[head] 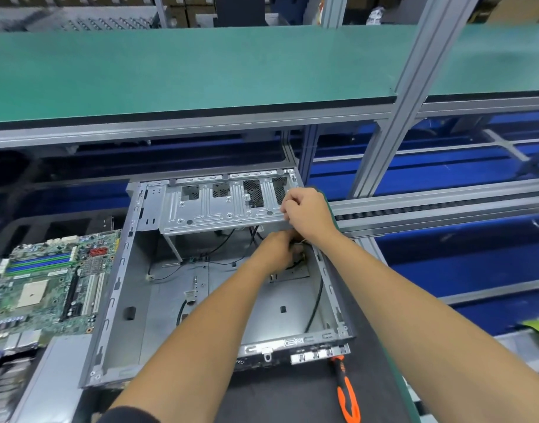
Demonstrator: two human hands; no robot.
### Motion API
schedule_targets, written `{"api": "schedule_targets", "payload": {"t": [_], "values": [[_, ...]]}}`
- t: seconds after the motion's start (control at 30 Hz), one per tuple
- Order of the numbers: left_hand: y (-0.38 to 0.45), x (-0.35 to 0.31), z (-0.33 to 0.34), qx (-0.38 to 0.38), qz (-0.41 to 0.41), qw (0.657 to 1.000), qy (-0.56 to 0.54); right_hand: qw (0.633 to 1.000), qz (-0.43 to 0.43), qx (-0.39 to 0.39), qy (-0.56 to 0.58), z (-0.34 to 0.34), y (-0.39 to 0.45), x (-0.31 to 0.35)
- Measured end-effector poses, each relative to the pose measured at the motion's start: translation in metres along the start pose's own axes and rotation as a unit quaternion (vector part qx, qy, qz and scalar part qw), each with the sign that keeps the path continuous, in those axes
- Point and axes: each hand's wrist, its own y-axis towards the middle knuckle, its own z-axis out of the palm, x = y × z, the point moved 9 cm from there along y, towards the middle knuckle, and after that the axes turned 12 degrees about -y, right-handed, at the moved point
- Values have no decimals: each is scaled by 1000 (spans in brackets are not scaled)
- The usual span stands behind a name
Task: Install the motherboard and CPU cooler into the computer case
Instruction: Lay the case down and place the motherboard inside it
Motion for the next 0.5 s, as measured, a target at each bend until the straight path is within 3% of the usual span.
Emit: {"api": "schedule_targets", "payload": {"t": [0.23,0.4,0.5], "values": [[-1,-4,-3,-10,34,999,-22,1000,3,-6,-2,1,2,-3],[-20,0,-21,-22,55,997,50,1000,4,-5,-11,5,4,-4],[-34,4,-24,16,93,973,212,1000,8,-2,-17,7,6,-6]]}}
